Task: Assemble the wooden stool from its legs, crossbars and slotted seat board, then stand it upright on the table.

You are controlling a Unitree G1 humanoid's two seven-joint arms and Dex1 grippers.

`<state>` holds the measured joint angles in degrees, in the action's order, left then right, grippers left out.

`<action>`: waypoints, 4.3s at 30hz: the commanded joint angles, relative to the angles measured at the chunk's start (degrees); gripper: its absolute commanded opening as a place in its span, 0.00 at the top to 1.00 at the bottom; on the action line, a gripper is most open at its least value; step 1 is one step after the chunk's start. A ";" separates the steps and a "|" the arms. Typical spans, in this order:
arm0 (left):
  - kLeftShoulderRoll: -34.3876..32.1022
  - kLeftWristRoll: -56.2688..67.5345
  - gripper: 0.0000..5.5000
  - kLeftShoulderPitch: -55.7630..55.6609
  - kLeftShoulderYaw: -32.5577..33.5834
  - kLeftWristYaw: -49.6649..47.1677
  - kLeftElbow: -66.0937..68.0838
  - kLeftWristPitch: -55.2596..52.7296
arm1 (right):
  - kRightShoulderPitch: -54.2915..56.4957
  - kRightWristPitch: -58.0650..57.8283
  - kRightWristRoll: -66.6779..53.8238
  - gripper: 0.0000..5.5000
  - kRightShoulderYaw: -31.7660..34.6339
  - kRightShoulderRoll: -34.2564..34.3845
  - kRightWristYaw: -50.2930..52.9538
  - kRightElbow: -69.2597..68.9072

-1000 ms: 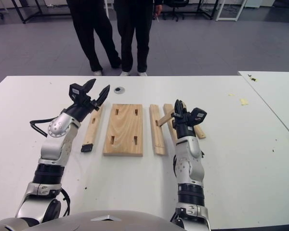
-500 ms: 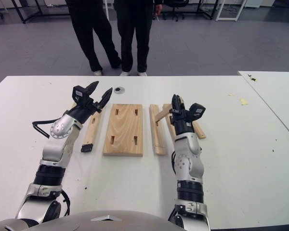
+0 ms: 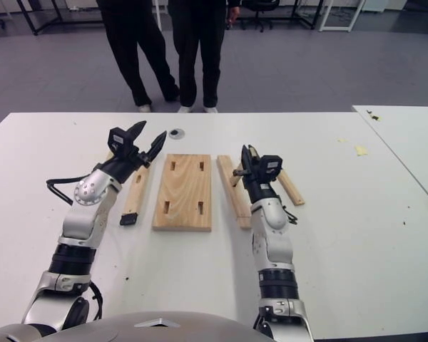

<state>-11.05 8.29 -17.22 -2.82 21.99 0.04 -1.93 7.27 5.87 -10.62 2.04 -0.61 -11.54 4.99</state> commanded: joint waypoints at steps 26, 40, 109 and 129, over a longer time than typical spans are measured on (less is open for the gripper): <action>-1.03 -9.33 0.43 0.20 -3.12 -1.97 3.19 5.76 | -0.79 -37.39 -0.19 0.51 -2.94 -10.64 -1.46 -16.85; -1.25 -10.28 0.43 1.18 -4.43 -2.09 1.74 5.27 | -3.34 -57.80 1.30 0.42 -7.36 -16.47 -2.76 -19.94; 4.28 34.16 0.82 24.44 12.09 -37.71 -42.46 -32.65 | -18.51 -26.78 9.73 0.44 -7.79 -23.00 -9.58 -31.00; 4.80 17.26 0.82 22.56 -9.66 -50.88 -46.57 -54.44 | -8.91 -32.00 14.08 0.44 -11.98 -22.43 -9.70 -32.47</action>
<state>-6.44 27.57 0.93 -10.24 -28.98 -54.83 -52.14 -2.82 -25.30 2.72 -9.60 -22.99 -20.98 -28.14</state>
